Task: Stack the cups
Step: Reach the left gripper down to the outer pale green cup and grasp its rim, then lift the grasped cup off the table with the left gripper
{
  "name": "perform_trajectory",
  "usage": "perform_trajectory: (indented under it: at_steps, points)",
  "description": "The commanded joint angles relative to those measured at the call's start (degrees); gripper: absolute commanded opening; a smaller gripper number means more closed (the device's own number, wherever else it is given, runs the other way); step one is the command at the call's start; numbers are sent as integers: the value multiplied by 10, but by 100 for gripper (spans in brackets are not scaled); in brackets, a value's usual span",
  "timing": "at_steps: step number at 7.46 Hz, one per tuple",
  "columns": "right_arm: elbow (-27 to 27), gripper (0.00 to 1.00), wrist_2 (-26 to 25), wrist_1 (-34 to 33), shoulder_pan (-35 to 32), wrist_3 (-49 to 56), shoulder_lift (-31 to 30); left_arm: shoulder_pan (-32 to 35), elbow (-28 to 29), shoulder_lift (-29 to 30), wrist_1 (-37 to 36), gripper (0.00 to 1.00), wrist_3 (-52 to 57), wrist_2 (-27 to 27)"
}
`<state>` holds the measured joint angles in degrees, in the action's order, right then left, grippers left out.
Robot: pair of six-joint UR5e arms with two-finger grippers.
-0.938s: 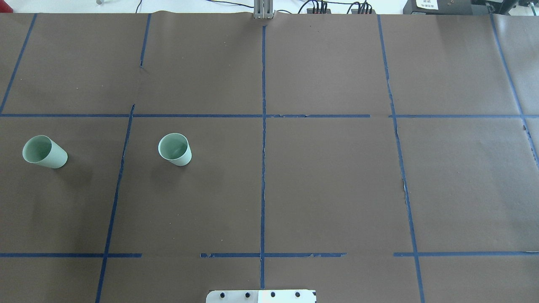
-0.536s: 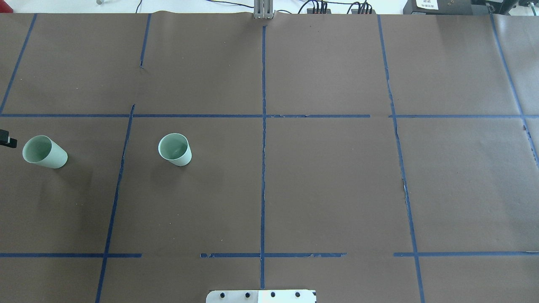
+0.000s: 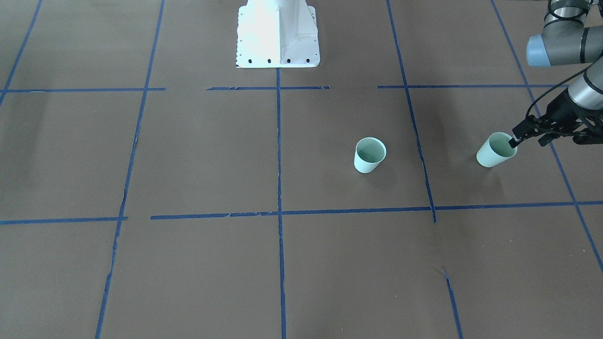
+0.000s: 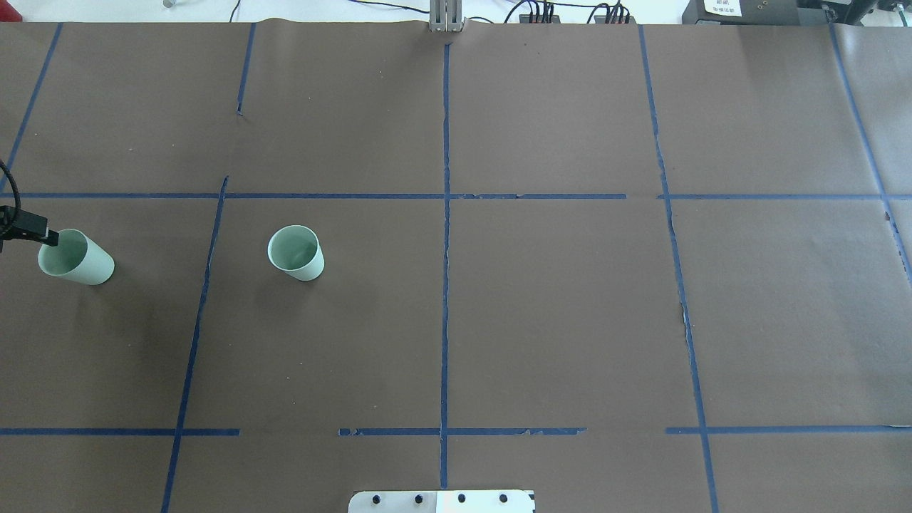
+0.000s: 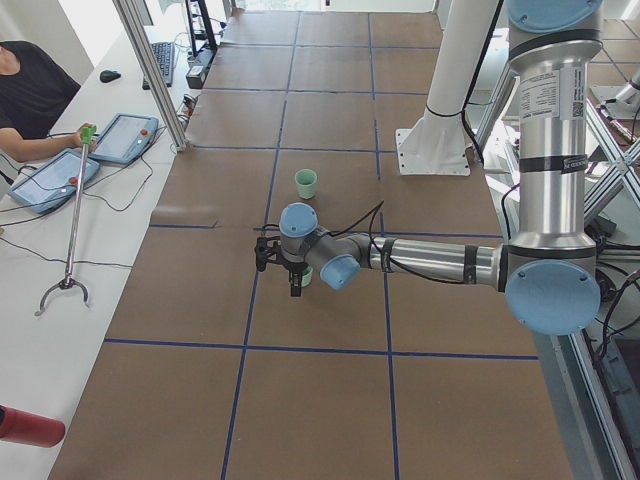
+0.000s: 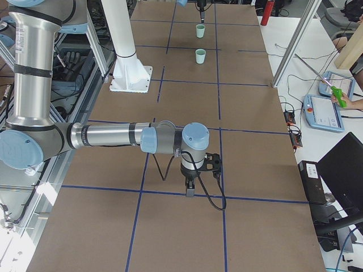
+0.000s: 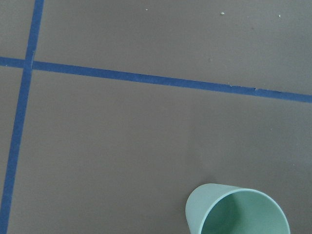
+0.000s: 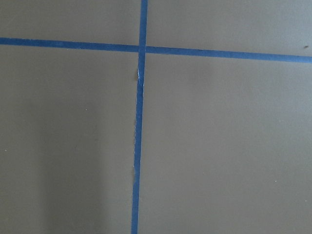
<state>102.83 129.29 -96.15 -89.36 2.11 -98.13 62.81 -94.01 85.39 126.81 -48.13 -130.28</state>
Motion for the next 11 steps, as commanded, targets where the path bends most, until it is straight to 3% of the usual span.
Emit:
perform_trajectory:
  at_steps: [1,2,3,5,8,9,11]
  points:
    - [0,100,0,0,1,0,0,-25,9,1,1,100,-7,1]
    - [0,100,0,0,0,0,0,-32,12,2,1,100,-7,1]
    - [0,100,0,0,0,0,0,-36,16,2,2,82,-7,1]
    - [0,100,0,0,0,0,0,-37,16,14,1,4,-6,3]
    - [0,100,0,0,0,0,0,-30,-19,8,-16,0,-8,-4]
    - [0,100,0,0,1,0,0,-22,-74,7,-77,0,-6,-8]
    - [0,100,0,0,0,0,0,34,-186,30,-271,0,14,-7]
